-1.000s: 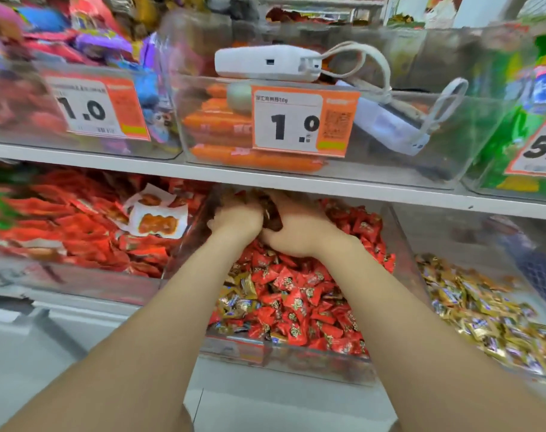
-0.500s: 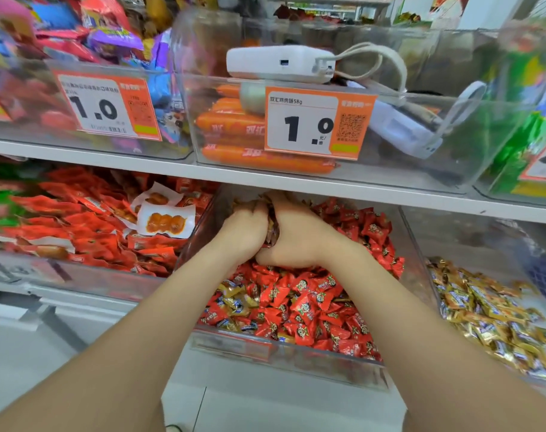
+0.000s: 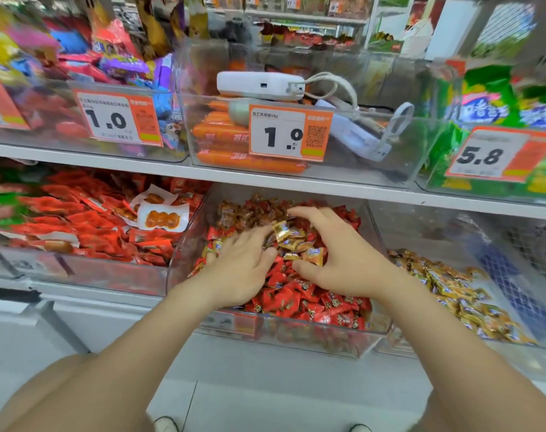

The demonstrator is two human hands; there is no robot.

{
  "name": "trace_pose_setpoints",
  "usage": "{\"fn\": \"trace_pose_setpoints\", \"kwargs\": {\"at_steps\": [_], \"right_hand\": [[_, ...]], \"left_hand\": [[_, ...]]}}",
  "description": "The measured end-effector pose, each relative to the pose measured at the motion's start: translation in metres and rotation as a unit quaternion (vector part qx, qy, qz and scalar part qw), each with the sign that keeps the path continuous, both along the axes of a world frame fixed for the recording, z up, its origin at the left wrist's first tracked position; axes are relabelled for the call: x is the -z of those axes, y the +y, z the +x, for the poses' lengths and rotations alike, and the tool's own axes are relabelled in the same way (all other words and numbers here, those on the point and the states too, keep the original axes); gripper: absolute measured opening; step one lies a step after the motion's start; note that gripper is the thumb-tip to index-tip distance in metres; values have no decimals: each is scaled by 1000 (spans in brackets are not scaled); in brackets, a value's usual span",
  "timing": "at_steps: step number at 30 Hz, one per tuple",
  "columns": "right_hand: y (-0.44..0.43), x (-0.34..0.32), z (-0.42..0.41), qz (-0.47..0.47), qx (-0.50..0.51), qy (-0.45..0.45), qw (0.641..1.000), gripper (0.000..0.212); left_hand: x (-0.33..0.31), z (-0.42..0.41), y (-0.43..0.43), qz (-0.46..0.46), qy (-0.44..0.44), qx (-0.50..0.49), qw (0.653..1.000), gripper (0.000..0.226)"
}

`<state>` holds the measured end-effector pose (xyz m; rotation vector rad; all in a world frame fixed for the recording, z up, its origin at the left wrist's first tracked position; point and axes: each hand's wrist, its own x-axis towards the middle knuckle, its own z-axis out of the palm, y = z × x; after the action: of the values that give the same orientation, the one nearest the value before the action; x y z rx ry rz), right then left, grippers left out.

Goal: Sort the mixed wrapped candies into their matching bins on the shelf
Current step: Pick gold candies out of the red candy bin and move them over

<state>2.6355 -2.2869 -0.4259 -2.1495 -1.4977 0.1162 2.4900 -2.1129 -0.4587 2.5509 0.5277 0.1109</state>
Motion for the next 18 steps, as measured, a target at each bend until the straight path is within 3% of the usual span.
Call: {"fn": "trace_pose_setpoints", "kwargs": {"at_steps": [2, 4, 12, 18], "right_hand": [[-5, 3, 0, -23, 1, -32, 999, 74], [-8, 5, -1, -53, 11, -61, 997, 70], [-13, -2, 0, -24, 53, -46, 997, 40], [-8, -5, 1, -11, 50, -28, 998, 34]], "left_hand": [[1, -6, -2, 47, 77, -15, 996, 60], [-2, -10, -4, 54, 79, -10, 995, 63], [-11, -12, 0, 83, -114, 5, 990, 71], [-8, -1, 6, 80, -109, 53, 989, 56]]}}
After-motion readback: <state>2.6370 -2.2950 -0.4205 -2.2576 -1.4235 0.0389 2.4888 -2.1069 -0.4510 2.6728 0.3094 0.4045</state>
